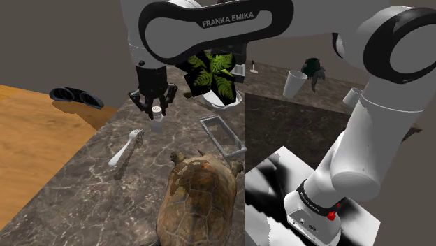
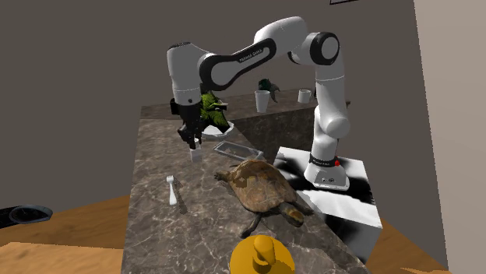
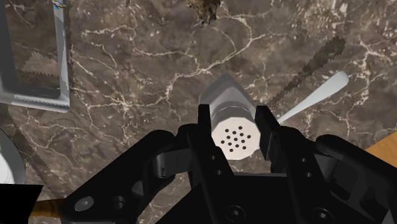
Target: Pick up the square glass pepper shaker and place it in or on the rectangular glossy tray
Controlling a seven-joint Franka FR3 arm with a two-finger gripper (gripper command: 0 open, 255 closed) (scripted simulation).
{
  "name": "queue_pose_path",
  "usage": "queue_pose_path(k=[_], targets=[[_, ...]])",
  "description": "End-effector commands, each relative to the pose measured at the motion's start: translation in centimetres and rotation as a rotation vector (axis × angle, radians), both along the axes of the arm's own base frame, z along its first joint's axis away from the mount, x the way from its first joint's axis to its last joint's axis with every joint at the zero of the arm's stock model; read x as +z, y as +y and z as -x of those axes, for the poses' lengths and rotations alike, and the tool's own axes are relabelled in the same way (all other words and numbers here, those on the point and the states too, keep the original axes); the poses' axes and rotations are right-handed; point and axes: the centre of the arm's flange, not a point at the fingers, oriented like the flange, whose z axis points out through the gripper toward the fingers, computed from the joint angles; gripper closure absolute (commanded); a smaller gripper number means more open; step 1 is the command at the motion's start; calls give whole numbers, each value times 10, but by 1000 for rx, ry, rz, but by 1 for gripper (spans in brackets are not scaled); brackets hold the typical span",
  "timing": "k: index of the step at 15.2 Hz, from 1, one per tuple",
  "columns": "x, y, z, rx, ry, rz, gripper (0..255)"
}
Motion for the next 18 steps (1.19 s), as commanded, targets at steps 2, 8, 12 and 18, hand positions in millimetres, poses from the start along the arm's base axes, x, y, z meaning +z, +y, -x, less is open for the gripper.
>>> queue_pose_path(k=[2,8,12,18], targets=[[6,-36,10,0,0,0,255],[16,-111,33,0,0,0,255],[22,-161,49,0,0,0,255],[32,-236,73,0,0,0,255]])
